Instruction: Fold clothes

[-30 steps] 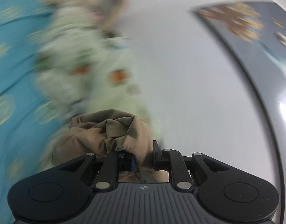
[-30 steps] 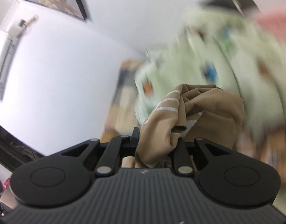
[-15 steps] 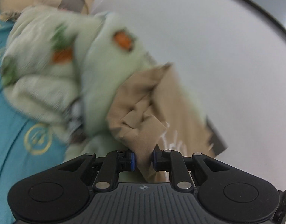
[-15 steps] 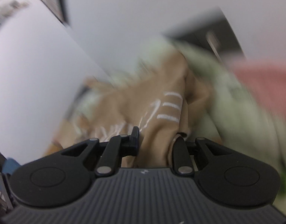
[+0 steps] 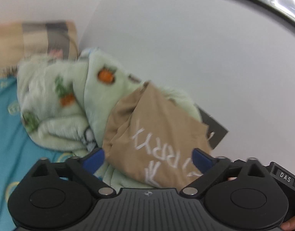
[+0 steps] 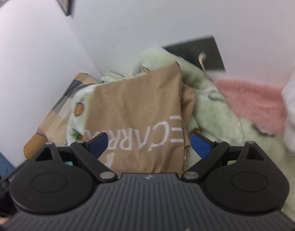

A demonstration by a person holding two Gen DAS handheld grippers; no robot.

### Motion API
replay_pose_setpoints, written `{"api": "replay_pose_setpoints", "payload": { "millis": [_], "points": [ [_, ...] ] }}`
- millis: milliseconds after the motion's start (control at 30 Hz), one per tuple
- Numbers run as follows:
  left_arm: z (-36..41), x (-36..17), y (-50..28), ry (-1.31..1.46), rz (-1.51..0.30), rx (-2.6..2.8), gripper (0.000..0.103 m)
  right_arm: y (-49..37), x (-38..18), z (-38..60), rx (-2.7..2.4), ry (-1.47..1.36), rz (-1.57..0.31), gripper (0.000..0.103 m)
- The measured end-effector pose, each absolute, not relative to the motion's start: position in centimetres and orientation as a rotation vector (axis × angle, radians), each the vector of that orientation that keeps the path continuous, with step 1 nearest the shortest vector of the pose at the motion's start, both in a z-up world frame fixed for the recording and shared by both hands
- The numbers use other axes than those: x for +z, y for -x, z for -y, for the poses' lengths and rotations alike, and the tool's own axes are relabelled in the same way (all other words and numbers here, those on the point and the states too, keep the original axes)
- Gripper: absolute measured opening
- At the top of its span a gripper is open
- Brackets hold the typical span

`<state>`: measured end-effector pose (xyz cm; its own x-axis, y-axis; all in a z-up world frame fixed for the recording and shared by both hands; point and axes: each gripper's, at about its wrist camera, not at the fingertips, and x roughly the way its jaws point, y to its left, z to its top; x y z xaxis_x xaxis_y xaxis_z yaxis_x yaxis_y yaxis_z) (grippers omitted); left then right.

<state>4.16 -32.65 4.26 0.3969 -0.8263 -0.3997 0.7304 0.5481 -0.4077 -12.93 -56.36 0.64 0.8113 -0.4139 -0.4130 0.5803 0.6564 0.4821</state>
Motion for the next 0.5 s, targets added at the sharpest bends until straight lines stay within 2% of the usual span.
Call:
{"api": "replay_pose_setpoints", "payload": {
  "millis": [267,500],
  "points": [
    [26.2,12.5,4.6,0.060,-0.415,-0.971,0.103,19.2,7.7,47.5,-0.537,-0.478,-0.225,0.094],
    [20.8,15.3,10.8,0.001,-0.338,-0.941,0.103,23.7,11.2,40.9,-0.543,-0.348,-0.179,0.094]
  ]
}}
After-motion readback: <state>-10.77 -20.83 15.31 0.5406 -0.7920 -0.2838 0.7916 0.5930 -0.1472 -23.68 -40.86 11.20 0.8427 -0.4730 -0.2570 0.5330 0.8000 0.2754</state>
